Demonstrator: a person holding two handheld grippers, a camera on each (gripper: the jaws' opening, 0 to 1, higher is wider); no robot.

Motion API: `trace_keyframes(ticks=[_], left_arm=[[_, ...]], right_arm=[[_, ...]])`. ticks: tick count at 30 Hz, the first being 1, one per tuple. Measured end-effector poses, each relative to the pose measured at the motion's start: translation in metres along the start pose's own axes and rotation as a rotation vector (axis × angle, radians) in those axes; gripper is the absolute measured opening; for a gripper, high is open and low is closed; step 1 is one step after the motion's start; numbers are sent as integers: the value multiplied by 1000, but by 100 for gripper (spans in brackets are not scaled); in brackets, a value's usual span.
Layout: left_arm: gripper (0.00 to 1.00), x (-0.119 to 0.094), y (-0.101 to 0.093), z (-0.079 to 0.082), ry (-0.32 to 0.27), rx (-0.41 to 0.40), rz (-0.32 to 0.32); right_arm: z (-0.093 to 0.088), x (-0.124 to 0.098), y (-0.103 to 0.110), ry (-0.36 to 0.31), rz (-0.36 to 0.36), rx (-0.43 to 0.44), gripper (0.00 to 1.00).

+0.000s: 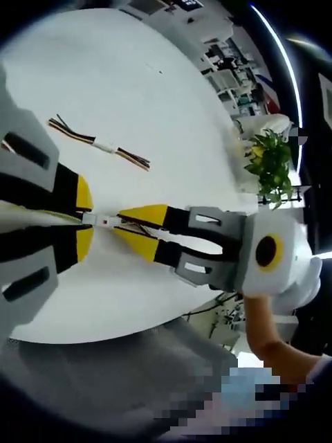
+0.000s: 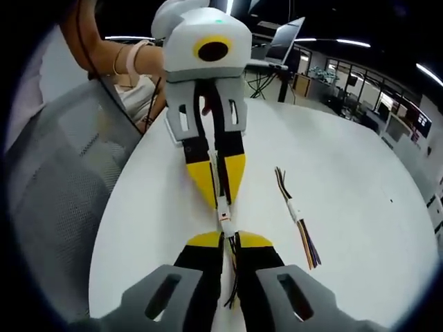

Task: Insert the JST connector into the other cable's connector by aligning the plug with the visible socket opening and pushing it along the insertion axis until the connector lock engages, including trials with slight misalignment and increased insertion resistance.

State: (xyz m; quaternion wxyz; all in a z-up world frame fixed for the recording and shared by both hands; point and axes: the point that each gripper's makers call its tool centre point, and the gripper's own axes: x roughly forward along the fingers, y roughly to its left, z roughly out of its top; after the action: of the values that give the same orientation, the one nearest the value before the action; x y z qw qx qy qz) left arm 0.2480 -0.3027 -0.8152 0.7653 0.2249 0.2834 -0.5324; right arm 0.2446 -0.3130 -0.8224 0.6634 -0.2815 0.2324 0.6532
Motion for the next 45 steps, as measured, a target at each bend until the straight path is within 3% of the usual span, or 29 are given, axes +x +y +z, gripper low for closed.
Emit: trace_keyframes(ticks=[11,24,29,33,45], left_arm=[[0,6,-6,4,-7,67,-22],[0,2,-4,2,-23,69,-4],[0,2,-5,2,-23,77,-6],[0,1,-4,1,-28,79,1],[0,-2,0,2,-42,39,13]], right_arm=[[-11,6,3,37,26,34,2],[-7,1,-2,-29,43,177,2],[-7,3,1,-24,43,185,2],[-5,2,-1,-35,45,241,2],[1,2,0,-36,42,211,2]])
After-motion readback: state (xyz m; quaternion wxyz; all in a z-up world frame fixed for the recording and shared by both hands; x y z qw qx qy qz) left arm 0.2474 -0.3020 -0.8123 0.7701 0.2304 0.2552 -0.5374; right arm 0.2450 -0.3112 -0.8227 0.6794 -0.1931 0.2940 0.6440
